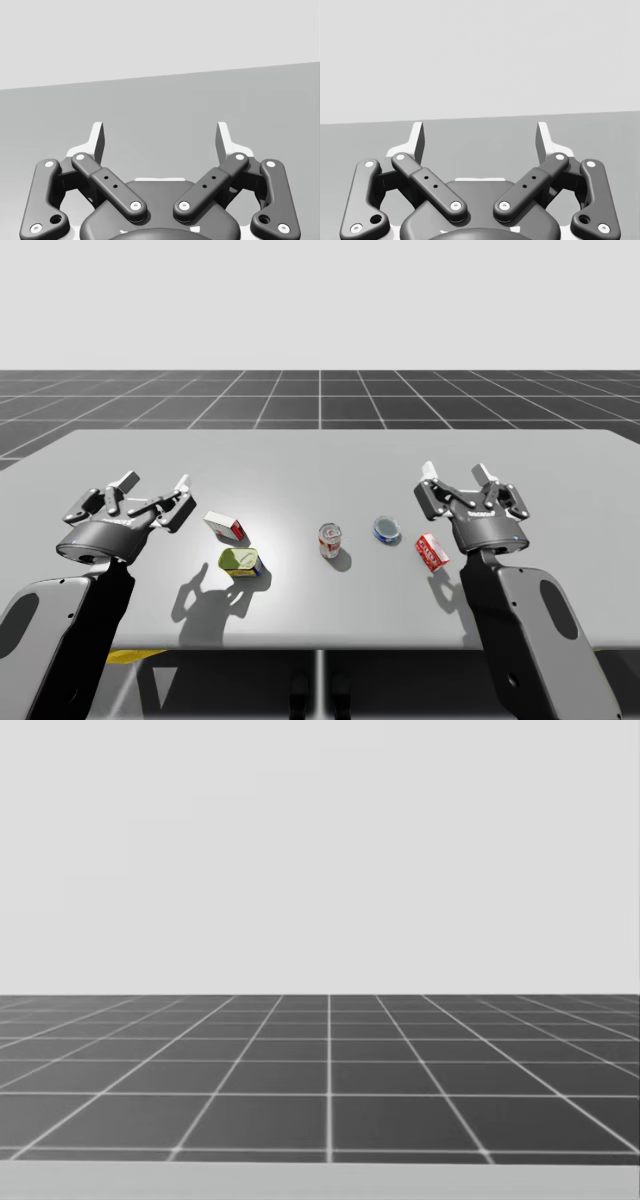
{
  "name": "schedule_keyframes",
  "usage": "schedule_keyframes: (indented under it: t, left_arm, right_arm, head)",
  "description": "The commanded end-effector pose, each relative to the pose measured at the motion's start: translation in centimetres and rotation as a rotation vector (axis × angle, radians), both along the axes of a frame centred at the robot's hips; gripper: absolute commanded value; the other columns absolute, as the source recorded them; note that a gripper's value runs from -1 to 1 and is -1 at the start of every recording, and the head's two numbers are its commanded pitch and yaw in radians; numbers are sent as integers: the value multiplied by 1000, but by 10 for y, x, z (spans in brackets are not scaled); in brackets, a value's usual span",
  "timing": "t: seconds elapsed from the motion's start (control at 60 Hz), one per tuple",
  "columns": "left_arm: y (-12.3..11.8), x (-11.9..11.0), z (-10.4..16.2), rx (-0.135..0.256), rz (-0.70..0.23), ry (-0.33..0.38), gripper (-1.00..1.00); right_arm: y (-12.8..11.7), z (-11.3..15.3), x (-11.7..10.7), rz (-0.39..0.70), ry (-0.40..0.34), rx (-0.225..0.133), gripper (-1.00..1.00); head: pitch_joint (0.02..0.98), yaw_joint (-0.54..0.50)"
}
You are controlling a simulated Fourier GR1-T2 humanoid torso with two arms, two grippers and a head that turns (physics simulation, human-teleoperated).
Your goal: Pick up the potted meat can and lift it.
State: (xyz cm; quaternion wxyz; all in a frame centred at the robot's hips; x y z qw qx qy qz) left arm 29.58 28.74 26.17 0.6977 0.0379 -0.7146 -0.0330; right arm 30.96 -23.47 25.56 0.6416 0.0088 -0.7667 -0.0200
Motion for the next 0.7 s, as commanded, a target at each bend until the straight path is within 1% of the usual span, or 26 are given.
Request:
schedule_keyframes:
  t: [0.017, 0.033, 0.05, 0.067, 0.083, 0.117, 0.133, 0.15, 0.167, 0.183, 0.25, 0.267, 0.317, 0.333, 0.367, 0.4, 0.45, 0.467, 0.517, 0.55, 0.633, 0.65, 0.7]
  left_arm:
    - [0, 0, 0, 2, 0, 0, -1000]
    - [0, 0, 0, 1, 0, 0, -1000]
    - [0, 0, 0, 1, 0, 0, -1000]
    - [0, 0, 0, 2, 0, 0, -1000]
    - [0, 0, 0, 1, 0, 0, -1000]
    - [0, 0, 0, 1, 0, 0, -1000]
    - [0, 0, 0, 2, 0, -1, -1000]
    - [0, 0, 0, 2, 0, -1, -1000]
    - [0, 0, 0, 1, 0, -1, -1000]
    - [0, 0, 0, 1, 0, -1, -1000]
    - [0, 0, 0, 2, 0, 0, -1000]
    - [0, 0, 0, 2, 0, -1, -1000]
    - [0, 0, -1, 4, 0, 0, -1000]
    - [0, 0, -1, 6, 1, -1, -1000]
    - [0, 0, -1, 7, 2, -1, -1000]
    - [0, 0, -1, 9, 3, -2, -1000]
    - [0, 0, -1, 10, 3, -2, -1000]
    - [0, 0, -1, 11, 3, -3, -1000]
    - [0, 1, -1, 14, 3, -3, -1000]
    - [1, 1, -1, 16, 4, -3, -1000]
    - [1, 1, -1, 20, 6, -4, -1000]
    - [1, 1, -1, 21, 6, -4, -1000]
    - [1, 2, -1, 24, 6, -4, -1000]
  right_arm:
    - [1, -1, -2, -10, -11, -14, -1000]
    - [1, -1, -1, -2, -9, -23, -1000]
    - [1, -1, -1, 5, -6, -23, -1000]
    - [1, -1, 0, 10, 0, -14, -1000]
    - [2, -1, 0, 9, 5, -16, -1000]
    - [2, -1, 1, -2, 14, -37, -1000]
    - [1, -1, 1, 5, 20, -41, -1000]
    - [1, -1, 1, 11, 28, -41, -1000]
    - [0, -1, 1, 18, 35, -24, -1000]
    - [0, -1, 1, 19, 39, -18, -1000]
    - [0, -1, 2, 14, 42, -37, -1000]
    - [0, -2, 2, 16, 45, -36, -1000]
    - [1, -2, 2, 15, 50, -35, -1000]
    - [1, -2, 2, 12, 50, -39, -1000]
    - [1, -2, 3, 10, 52, -46, -1000]
    - [1, -3, 3, 7, 51, -65, -1000]
    - [1, -3, 3, 8, 53, -63, -1000]
    - [1, -3, 3, 9, 54, -64, -1000]
    - [1, -3, 3, 10, 54, -72, -1000]
    - [1, -3, 3, 12, 54, -72, -1000]
    - [1, -4, 3, 16, 55, -89, -1000]
    - [1, -3, 3, 17, 54, -92, -1000]
    - [1, -4, 3, 26, 58, -96, -1000]
  head:
    - [72, 20]
    - [74, 20]
    - [75, 19]
    - [79, 19]
    - [83, 20]
    - [89, 20]
    - [94, 20]
    - [102, 20]
    - [116, 20]
    - [122, 20]
    - [166, 19]
    - [202, 18]
    - [243, 19]
    - [271, 19]
    - [299, 21]
    - [352, 23]
    - [392, 24]
    - [419, 26]
    - [460, 29]
    - [511, 33]
    - [574, 42]
    - [604, 51]
    - [634, 63]
